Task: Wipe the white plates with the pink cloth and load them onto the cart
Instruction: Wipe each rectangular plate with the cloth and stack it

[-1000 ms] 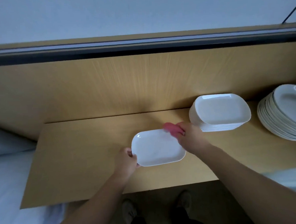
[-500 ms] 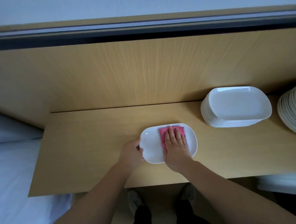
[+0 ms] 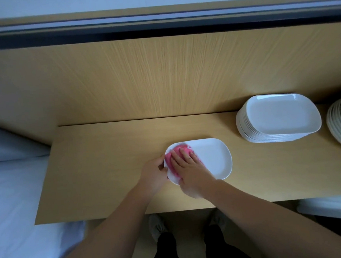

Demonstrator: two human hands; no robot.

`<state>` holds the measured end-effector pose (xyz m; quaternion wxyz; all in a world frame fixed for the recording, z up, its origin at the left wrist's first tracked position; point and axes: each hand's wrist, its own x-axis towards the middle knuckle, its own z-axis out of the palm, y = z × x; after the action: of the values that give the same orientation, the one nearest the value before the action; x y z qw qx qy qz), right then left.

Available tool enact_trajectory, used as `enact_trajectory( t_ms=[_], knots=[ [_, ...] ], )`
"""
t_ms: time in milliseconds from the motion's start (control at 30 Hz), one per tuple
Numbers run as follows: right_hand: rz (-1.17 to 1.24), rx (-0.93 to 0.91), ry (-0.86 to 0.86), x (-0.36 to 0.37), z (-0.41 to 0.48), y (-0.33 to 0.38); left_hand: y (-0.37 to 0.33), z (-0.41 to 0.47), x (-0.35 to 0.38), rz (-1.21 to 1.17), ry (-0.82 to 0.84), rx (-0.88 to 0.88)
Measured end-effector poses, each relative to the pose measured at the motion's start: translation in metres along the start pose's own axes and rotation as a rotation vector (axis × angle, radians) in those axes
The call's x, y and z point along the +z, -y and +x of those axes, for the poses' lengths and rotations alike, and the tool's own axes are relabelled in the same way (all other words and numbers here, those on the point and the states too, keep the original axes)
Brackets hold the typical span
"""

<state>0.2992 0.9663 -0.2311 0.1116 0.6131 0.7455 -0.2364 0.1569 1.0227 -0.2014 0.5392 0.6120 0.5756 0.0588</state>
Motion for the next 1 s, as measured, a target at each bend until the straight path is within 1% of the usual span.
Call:
enact_trajectory(
  t_ms=[133, 233, 333, 467, 633, 767, 1000],
  knots=[
    [-0.074, -0.147, 0.011, 0.01, -0.009, -0.018, 0.004, 0.002, 0.004, -0.068, -0.029, -0.011],
    [-0.11, -0.212, 0.025, 0.006, -0.017, -0.026, 0.001, 0.001, 0.004, -0.095, -0.036, -0.022],
    [-0.124, -0.274, 0.059, 0.005, -0.026, -0.03, 0.0, 0.005, 0.004, -0.06, -0.064, -0.007],
    [-0.096, -0.335, 0.009, 0.012, -0.029, -0.038, 0.004, 0.008, 0.005, 0.039, -0.081, 0.025],
    [-0.116, -0.37, -0.007, 0.004, -0.03, -0.053, 0.013, 0.012, 0.005, 0.131, -0.12, 0.041],
    [-0.108, -0.377, 0.015, 0.004, -0.04, -0.074, 0.016, 0.015, 0.007, 0.135, -0.141, 0.03],
    [-0.231, -0.274, 0.152, -0.008, -0.07, -0.104, 0.016, 0.015, 0.01, 0.093, -0.177, 0.011]
  ],
)
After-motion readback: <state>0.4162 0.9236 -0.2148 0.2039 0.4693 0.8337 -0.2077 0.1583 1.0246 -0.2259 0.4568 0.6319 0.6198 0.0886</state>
